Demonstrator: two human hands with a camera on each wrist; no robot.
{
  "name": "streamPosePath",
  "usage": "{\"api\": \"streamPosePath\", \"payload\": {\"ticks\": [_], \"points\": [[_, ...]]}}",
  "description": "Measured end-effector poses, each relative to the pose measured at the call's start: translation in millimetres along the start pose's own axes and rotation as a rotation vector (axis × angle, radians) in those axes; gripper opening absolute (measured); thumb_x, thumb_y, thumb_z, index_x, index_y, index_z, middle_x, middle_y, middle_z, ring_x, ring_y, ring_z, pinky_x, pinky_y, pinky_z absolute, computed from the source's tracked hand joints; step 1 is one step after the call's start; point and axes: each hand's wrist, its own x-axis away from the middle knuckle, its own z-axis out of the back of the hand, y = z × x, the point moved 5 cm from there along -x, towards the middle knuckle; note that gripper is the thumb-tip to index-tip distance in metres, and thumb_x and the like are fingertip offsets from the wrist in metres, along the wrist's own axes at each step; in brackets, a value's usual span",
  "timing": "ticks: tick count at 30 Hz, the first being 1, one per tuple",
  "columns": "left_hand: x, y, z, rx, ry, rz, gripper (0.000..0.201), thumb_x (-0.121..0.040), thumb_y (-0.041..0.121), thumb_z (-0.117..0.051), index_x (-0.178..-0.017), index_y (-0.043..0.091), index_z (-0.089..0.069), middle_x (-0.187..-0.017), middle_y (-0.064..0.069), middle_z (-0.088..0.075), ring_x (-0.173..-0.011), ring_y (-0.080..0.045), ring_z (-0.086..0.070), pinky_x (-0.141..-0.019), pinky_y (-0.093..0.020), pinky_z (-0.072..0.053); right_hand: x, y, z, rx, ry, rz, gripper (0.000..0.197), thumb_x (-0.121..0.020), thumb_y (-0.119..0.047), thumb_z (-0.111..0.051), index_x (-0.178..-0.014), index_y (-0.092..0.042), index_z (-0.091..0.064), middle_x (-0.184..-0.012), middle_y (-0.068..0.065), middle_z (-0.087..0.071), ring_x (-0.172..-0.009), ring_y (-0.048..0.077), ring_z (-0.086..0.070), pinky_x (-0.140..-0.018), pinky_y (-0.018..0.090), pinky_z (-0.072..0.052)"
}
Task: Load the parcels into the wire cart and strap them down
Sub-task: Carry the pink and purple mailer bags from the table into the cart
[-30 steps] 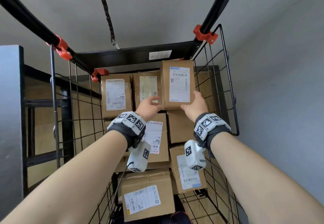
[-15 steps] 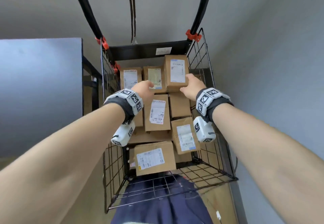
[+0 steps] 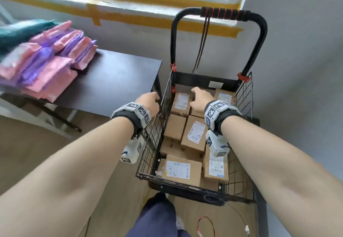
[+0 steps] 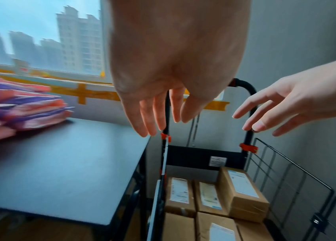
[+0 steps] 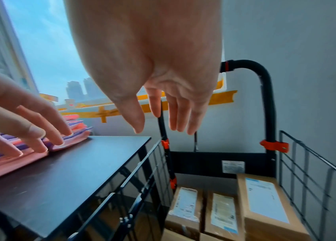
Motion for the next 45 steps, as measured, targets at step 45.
{"api": "streamPosePath", "payload": {"ticks": [45], "points": [[-150,-598,295,0.272,0.091,0.369,0.046,-0.095,0.017,-0.043,-0.139,0.008,-0.036,-0.142,-0.014,-0.043,-0.128,-0.027,-0.045,-0.105,-0.032,-0.035,-238,-613,-219,-0.497,-0.104,0.214,0.048,-0.081,-0.014,-0.073,-0.122,-0.006,-0.049,-0.109,0.007,-0.060,-0.101,0.023,-0.060,-0.093,0.040,-0.049]]}}
